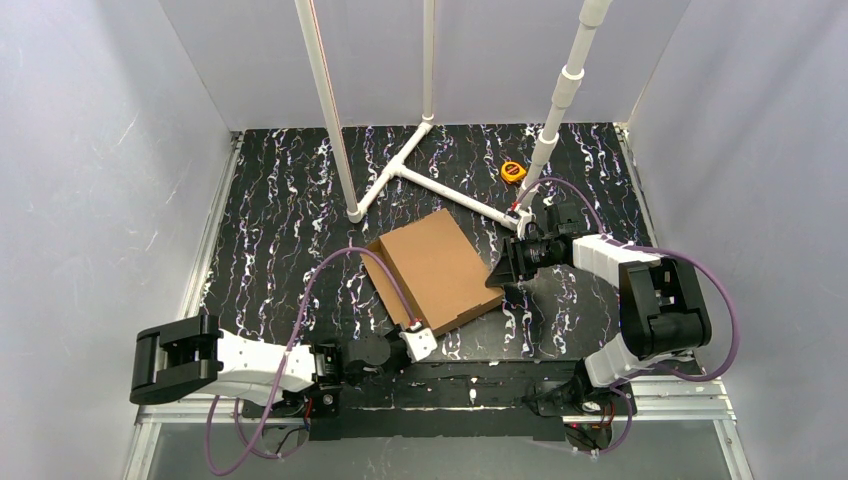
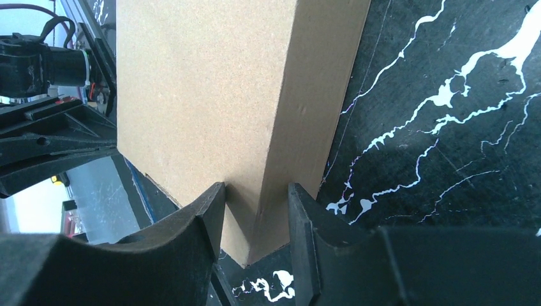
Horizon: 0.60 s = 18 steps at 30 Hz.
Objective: Fold the paper box
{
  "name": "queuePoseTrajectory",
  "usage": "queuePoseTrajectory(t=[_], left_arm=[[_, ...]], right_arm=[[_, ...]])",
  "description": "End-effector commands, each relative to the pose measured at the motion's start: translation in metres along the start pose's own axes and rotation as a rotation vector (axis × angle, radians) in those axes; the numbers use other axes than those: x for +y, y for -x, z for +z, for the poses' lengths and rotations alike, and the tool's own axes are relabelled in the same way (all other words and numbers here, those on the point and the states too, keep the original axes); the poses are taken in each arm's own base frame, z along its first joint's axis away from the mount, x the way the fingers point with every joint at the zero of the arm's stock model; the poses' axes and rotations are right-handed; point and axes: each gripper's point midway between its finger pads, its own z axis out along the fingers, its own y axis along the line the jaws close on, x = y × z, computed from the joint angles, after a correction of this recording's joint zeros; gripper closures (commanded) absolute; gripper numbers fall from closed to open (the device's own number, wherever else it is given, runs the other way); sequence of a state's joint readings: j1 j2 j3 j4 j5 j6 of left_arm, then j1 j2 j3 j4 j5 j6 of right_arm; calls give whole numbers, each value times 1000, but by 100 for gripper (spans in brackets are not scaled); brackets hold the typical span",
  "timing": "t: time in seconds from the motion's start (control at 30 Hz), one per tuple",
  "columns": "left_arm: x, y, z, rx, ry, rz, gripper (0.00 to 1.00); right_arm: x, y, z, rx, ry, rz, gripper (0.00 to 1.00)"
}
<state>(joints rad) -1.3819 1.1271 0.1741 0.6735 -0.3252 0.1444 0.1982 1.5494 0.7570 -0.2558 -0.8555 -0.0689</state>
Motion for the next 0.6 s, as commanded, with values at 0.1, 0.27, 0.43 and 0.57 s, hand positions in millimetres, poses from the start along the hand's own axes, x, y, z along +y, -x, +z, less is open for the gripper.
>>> queuePoseTrajectory(t=[0.1, 0.27, 0.43, 0.57], left_arm=[[9, 3, -5, -46, 44, -32, 100], [10, 3, -6, -52, 49, -36, 100], [14, 5, -6, -56, 72, -59, 100], [17, 6, -6, -65, 91, -88, 100]], right_arm=[[-39, -11, 0, 45, -171, 6, 54], [-40, -12, 0, 48, -173, 10, 54], [-40, -13, 0, 50, -173, 12, 54], [-41, -13, 1, 53, -172, 18, 54]])
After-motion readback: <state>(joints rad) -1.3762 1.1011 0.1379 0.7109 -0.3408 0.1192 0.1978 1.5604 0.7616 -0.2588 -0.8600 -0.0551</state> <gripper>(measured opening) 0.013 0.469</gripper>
